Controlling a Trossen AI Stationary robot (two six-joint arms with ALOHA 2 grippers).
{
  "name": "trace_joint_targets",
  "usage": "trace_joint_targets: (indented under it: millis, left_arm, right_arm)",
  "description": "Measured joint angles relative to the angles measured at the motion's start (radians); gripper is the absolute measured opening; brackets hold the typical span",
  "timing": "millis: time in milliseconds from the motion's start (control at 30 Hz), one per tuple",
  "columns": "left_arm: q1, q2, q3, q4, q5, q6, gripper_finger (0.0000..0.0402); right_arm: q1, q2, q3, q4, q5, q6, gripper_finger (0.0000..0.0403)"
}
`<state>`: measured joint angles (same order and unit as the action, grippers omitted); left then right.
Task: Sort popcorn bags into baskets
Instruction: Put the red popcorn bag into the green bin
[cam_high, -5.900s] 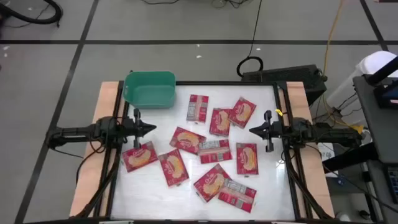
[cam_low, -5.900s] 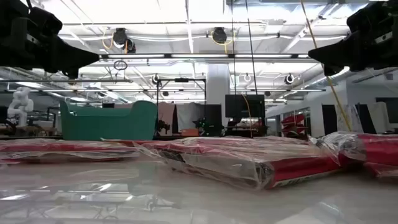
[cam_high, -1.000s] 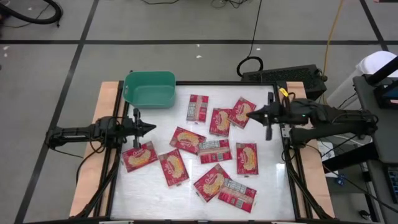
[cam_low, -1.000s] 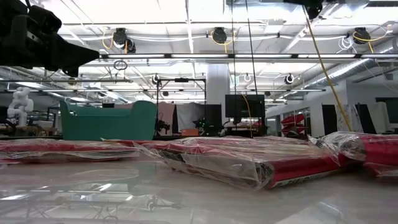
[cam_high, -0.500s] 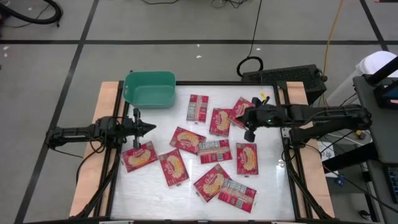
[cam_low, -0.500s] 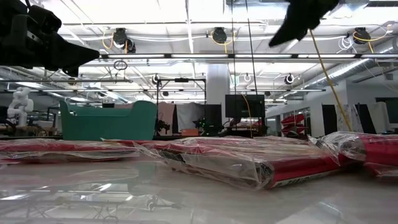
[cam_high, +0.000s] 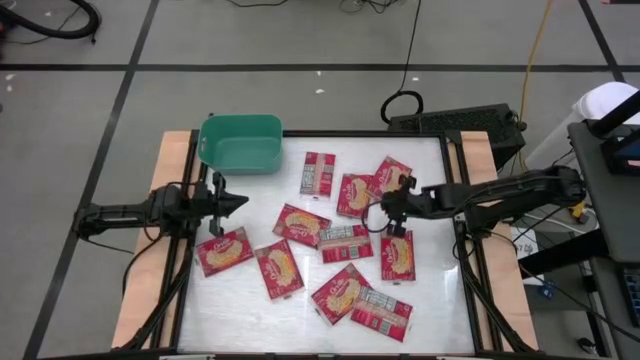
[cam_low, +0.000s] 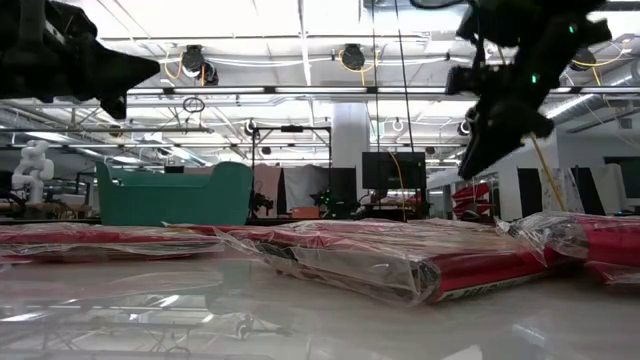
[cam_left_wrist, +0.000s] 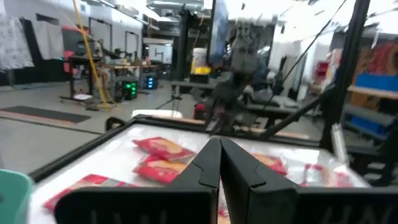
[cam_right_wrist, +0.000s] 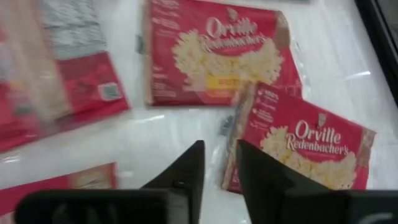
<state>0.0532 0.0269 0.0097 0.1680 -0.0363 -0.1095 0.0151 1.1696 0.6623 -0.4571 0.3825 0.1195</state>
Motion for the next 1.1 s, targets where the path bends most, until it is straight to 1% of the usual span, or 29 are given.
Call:
trace_joint_targets:
  millis: [100, 200, 267, 367, 433, 500, 600, 667, 733, 867, 967, 1100]
  left_arm:
    - [-0.012, 0.0, 0.022, -0.009, -0.002, -0.006, 0.001]
    - [-0.024, 0.017, 0.055, -0.006, -0.048, -0.005, 0.001]
    - [-0.031, 0.041, 0.087, -0.009, -0.07, 0.009, 0.001]
    - [-0.039, 0.1, 0.155, -0.01, -0.074, 0.044, 0.001]
    - [-0.044, 0.152, 0.208, -0.018, -0.073, 0.055, 0.001]
    - [-0.051, 0.212, 0.266, -0.023, -0.062, 0.055, 0.001]
    - [-0.062, 0.301, 0.358, -0.059, -0.041, 0.062, 0.001]
    - [-0.068, 0.356, 0.41, -0.098, -0.038, 0.068, 0.001]
    - [-0.077, 0.412, 0.45, -0.1, -0.038, 0.079, 0.001]
    - [-0.091, 0.507, 0.487, -0.095, -0.036, 0.105, 0.001]
    - [-0.096, 0.568, 0.488, -0.074, -0.036, 0.115, 0.001]
    - [-0.096, 0.638, 0.489, -0.03, -0.036, 0.131, 0.001]
  right_arm:
    - [0.0, 0.0, -0.061, 0.069, 0.043, 0.029, 0.0132]
    - [0.0, 0.008, -0.1, 0.105, 0.078, 0.053, 0.0176]
    - [0.0, 0.029, -0.109, 0.124, 0.098, 0.068, 0.0204]
    - [-0.001, 0.07, -0.119, 0.159, 0.116, 0.084, 0.0242]
    - [-0.008, 0.108, -0.124, 0.177, 0.128, 0.096, 0.0261]
    - [-0.021, 0.15, -0.125, 0.199, 0.169, 0.115, 0.0276]
    - [-0.045, 0.207, -0.125, 0.237, 0.173, 0.11, 0.0285]
    - [-0.059, 0.236, -0.125, 0.258, 0.17, 0.107, 0.0283]
    - [-0.075, 0.259, -0.123, 0.271, 0.169, 0.105, 0.0276]
    - [-0.098, 0.298, -0.121, 0.274, 0.164, 0.136, 0.024]
    - [-0.112, 0.31, -0.12, 0.276, 0.121, 0.167, 0.0189]
    - [-0.126, 0.311, -0.121, 0.275, 0.055, 0.216, 0.0097]
